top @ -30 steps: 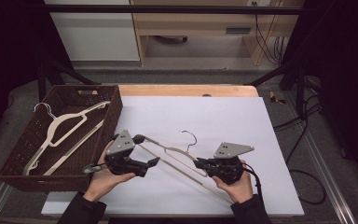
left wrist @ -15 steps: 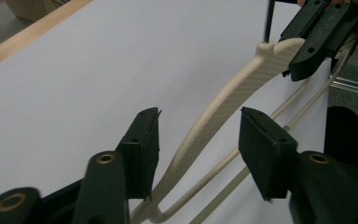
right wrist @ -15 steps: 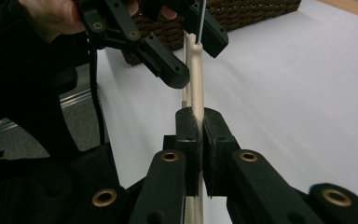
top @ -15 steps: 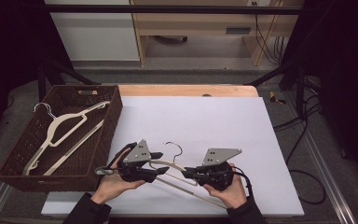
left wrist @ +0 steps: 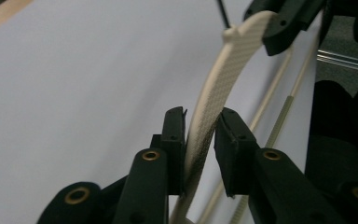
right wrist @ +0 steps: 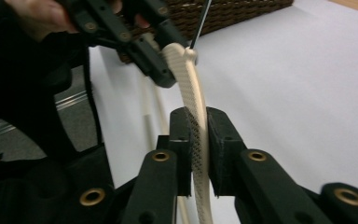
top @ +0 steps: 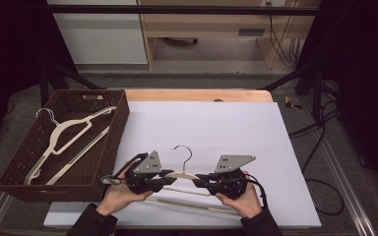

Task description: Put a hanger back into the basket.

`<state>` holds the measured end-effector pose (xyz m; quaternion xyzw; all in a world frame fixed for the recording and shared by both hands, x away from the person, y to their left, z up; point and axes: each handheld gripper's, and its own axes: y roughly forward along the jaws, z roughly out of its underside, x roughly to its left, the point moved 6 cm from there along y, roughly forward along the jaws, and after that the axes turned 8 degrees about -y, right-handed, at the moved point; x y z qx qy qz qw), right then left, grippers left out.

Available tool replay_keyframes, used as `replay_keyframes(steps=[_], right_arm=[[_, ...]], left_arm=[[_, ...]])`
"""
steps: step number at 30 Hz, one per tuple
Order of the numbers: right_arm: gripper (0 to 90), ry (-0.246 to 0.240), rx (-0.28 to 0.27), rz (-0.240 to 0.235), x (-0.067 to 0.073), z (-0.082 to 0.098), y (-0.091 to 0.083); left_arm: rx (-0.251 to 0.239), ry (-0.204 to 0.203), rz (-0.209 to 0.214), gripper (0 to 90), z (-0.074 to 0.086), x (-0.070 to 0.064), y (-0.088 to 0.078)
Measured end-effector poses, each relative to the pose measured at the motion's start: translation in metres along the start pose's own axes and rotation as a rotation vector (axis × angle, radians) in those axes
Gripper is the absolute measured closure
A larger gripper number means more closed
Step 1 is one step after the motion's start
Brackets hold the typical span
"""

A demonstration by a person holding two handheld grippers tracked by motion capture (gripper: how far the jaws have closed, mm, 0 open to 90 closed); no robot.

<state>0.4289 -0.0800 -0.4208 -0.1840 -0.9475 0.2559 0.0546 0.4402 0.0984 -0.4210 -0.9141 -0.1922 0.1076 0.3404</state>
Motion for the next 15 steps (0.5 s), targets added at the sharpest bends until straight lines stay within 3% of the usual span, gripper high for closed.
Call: replay_keyframes(steps=[1, 3, 4, 8, 11, 15], right_arm=[[77.3, 0.000, 0.005, 0.009, -0.001, 0.001, 0.000], [74.2, -0.002, 0.012, 0.030, -0.003, 0.002, 0.000], [72.0, -0.003, 0.010, 0.047, -0.004, 0.002, 0.000], [60.9, -0.002, -0.023, 0.095, -0.009, 0.001, -0.002], [57.8, 0.007, -0.056, 0.137, -0.014, 0.000, -0.007], [46.8, 0.037, -0.116, 0.178, -0.021, -0.002, -0.019]], left_arm=[[0.014, 0.013, 0.003, 76.9, 0.000, 0.000, 0.000], [0.000, -0.014, 0.021, 78.6, -0.001, -0.004, 0.002], [0.019, 0.001, 0.025, 79.7, 0.000, -0.003, 0.001], [0.003, -0.041, 0.077, 85.1, -0.002, -0.011, 0.002], [-0.010, -0.051, 0.050, 86.4, -0.005, -0.012, 0.000], [-0.057, -0.098, 0.029, 86.4, -0.007, -0.005, -0.007]])
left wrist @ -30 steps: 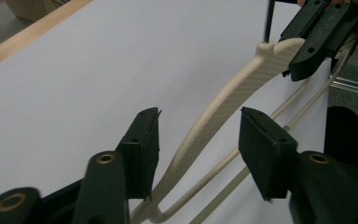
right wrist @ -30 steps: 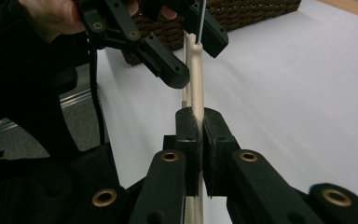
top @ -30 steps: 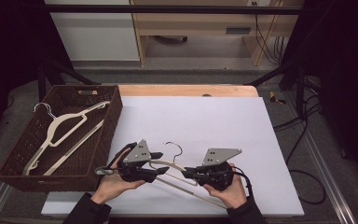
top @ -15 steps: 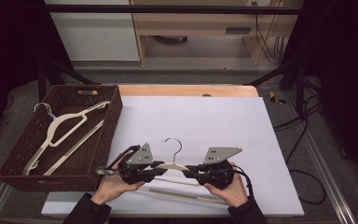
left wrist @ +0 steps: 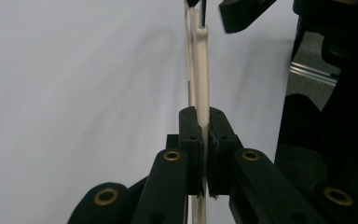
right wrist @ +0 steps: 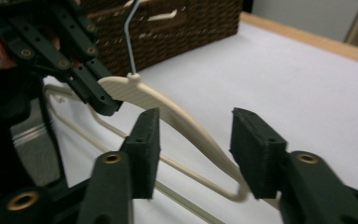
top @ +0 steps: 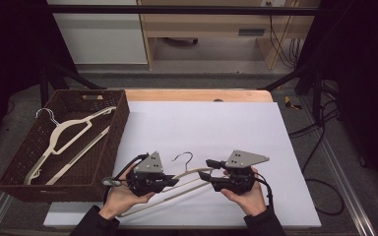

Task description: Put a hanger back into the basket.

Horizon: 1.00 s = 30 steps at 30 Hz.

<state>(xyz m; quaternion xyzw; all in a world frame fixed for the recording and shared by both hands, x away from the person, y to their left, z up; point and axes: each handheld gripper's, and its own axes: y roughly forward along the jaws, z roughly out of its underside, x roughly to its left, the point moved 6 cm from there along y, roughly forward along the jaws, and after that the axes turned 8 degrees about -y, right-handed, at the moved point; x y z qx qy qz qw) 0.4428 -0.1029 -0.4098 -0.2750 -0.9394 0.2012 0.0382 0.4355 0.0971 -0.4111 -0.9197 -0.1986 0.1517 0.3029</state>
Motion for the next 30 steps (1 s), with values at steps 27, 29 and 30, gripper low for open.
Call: replay_keyframes(steps=[27, 29, 30], right_arm=[[7.0, 0.134, -0.041, 0.292, -0.063, 0.025, -0.052], [6.9, 0.134, -0.043, 0.291, -0.064, 0.025, -0.052], [6.8, 0.136, -0.043, 0.291, -0.064, 0.025, -0.053]], left_arm=[[-0.228, -0.110, -0.202, 86.3, -0.023, 0.042, -0.101], [-0.236, -0.102, -0.215, 86.3, -0.029, 0.043, -0.113], [-0.239, -0.095, -0.222, 86.3, -0.032, 0.042, -0.120]])
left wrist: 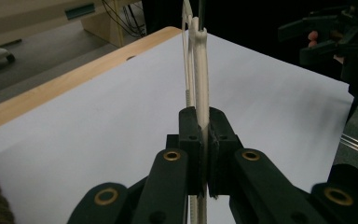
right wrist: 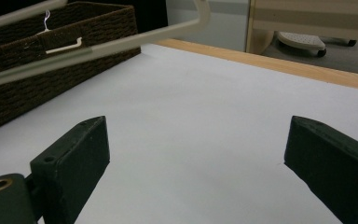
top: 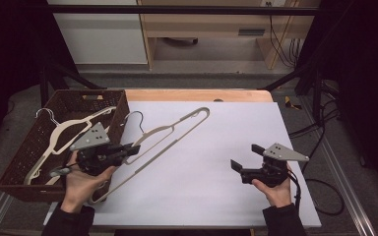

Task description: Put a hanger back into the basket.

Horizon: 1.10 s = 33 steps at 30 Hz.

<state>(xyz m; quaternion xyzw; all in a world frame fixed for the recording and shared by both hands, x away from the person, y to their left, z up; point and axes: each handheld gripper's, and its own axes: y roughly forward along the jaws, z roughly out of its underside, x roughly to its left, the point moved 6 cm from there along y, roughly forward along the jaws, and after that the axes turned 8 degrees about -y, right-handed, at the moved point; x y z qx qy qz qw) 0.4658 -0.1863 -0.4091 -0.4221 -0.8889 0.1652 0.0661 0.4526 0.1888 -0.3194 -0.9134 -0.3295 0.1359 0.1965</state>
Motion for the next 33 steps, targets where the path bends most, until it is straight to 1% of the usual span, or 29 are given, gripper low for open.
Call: replay_keyframes(steps=[2, 3, 5, 8, 12, 15, 19, 23, 25, 28, 33], right_arm=[[6.6, -0.004, 0.001, 0.000, -0.001, 0.001, 0.000], [6.6, -0.012, 0.004, 0.000, -0.002, 0.001, -0.001], [6.5, -0.010, 0.007, -0.001, -0.001, 0.001, -0.001], [6.3, -0.011, 0.004, 0.001, -0.001, 0.001, -0.001], [6.2, -0.010, 0.008, 0.007, -0.001, 0.001, -0.001], [6.1, -0.012, 0.005, 0.003, -0.001, 0.001, -0.001], [5.9, -0.012, 0.010, 0.006, -0.002, 0.002, 0.000], [5.7, -0.013, 0.013, 0.008, -0.001, 0.002, 0.002], [5.6, -0.013, 0.016, 0.006, -0.001, 0.003, 0.002], [5.5, -0.009, 0.018, 0.009, -0.001, 0.003, 0.003], [5.5, -0.014, 0.019, 0.003, -0.001, 0.003, 0.003]], left_arm=[[-0.010, 0.016, -0.009, 86.3, -0.009, 0.003, -0.011], [-0.017, 0.023, -0.012, 86.3, -0.014, 0.005, -0.016], [-0.027, 0.030, -0.014, 86.3, -0.022, 0.012, -0.027], [-0.043, 0.030, -0.031, 86.4, -0.031, 0.024, -0.041], [-0.047, 0.019, -0.067, 86.3, -0.036, 0.044, -0.055], [-0.049, 0.005, -0.088, 86.3, -0.036, 0.061, -0.062], [-0.042, -0.010, -0.083, 86.3, -0.033, 0.085, -0.068], [-0.011, -0.010, -0.124, 86.3, -0.027, 0.109, -0.071], [0.003, -0.006, -0.140, 86.3, -0.024, 0.118, -0.073], [0.001, -0.017, -0.157, 86.3, -0.019, 0.130, -0.075], [-0.005, -0.046, -0.164, 86.3, -0.012, 0.150, -0.082]])
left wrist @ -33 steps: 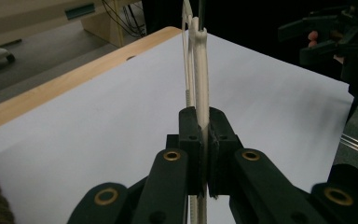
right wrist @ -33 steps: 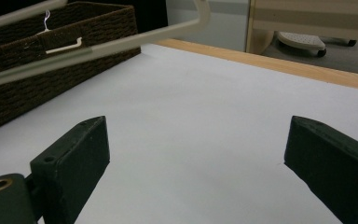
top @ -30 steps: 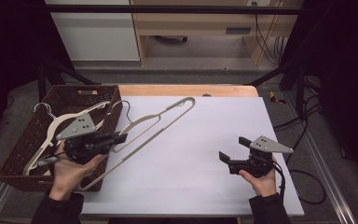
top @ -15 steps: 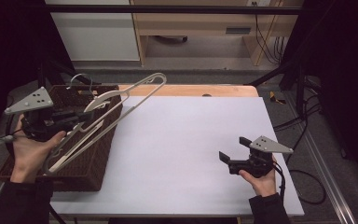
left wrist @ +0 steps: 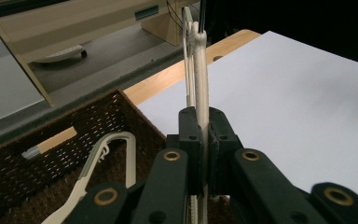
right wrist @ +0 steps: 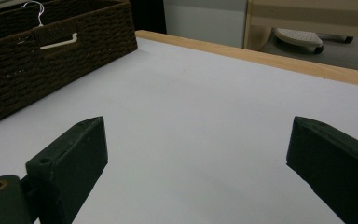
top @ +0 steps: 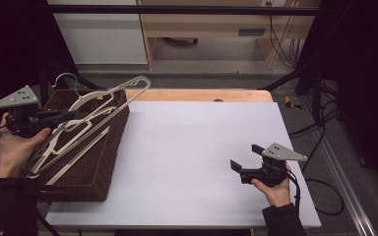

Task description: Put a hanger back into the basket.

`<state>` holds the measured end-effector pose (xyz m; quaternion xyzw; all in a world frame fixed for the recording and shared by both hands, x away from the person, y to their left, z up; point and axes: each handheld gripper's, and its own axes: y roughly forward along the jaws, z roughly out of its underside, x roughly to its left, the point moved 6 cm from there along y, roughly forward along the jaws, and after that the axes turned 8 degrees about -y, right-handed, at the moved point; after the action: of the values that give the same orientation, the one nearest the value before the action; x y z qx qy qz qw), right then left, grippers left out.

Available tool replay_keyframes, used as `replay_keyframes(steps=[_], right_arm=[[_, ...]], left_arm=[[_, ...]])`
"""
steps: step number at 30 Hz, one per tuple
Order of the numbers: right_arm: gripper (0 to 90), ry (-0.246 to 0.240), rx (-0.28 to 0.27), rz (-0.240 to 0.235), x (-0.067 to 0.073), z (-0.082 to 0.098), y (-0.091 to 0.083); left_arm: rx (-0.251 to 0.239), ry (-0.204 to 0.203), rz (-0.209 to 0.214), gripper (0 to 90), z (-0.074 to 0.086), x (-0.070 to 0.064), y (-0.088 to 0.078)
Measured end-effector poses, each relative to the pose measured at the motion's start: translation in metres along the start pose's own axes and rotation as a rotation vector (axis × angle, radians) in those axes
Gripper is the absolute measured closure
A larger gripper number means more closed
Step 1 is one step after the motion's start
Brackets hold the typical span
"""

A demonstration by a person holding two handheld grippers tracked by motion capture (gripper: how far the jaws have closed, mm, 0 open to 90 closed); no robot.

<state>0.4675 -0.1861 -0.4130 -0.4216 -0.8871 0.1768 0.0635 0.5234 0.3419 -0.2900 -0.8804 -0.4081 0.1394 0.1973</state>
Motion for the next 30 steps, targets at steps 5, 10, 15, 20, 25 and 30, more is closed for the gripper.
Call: replay_keyframes(steps=[5, 10, 15, 20, 25, 30], right_arm=[[5.5, 0.001, 0.002, 0.000, 0.000, 0.000, 0.000], [5.5, 0.002, 0.001, 0.001, 0.001, 0.000, 0.001], [5.4, -0.002, 0.007, -0.001, 0.000, 0.001, 0.002], [5.5, 0.000, 0.005, -0.003, 0.000, 0.001, 0.001], [5.5, 0.001, 0.008, -0.002, 0.001, 0.001, 0.003], [5.5, 0.001, 0.009, -0.002, 0.001, 0.001, 0.003]], left_arm=[[0.020, -0.025, -0.030, 86.3, 0.010, 0.022, -0.004], [0.027, -0.045, -0.049, 86.3, 0.020, 0.043, -0.009], [0.024, -0.073, -0.062, 86.3, 0.030, 0.058, -0.014], [0.030, -0.091, -0.066, 86.3, 0.041, 0.068, -0.016], [0.047, -0.115, -0.080, 86.3, 0.054, 0.078, -0.017], [0.082, -0.143, -0.098, 86.3, 0.069, 0.084, -0.014]])
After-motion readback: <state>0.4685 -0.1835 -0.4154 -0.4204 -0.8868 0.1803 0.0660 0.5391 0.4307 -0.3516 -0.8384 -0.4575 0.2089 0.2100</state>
